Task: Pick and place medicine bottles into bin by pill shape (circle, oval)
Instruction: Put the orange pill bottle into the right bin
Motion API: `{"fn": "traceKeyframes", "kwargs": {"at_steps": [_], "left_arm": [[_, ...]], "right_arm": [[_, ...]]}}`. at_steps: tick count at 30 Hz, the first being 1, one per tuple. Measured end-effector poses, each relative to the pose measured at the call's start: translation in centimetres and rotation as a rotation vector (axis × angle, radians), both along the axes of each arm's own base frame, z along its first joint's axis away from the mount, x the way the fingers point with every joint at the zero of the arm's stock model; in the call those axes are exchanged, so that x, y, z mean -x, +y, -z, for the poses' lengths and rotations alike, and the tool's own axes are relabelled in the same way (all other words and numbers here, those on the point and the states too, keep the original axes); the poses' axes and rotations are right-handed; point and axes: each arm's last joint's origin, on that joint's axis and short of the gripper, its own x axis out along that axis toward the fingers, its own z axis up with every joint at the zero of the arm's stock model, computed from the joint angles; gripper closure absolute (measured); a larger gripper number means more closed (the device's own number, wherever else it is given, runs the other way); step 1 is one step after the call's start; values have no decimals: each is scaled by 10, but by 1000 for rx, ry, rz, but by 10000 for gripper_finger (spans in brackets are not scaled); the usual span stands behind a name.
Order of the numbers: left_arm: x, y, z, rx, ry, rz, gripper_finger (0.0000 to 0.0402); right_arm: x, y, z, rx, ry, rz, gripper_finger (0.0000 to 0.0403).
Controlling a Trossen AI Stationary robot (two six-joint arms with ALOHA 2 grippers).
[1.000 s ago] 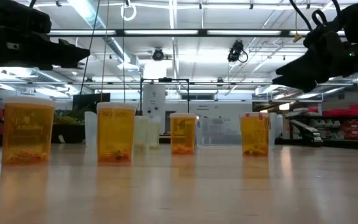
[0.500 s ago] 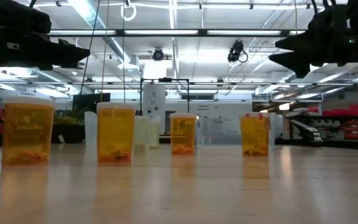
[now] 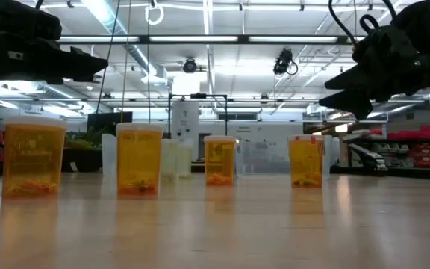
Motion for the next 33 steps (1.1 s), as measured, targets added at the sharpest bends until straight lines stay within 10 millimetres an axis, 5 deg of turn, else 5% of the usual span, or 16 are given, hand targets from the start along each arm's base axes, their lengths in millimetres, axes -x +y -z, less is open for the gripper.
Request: {"fn": "traceKeyframes", "kwargs": {"at_steps": [13,33], "left_arm": [[0,0,0,0,0,0,254],[0,0,0,0,0,0,256]], "right_arm": [[-37,35,-6,37,216,33,138],[-135,73,-33,81,683,61,123]]}}
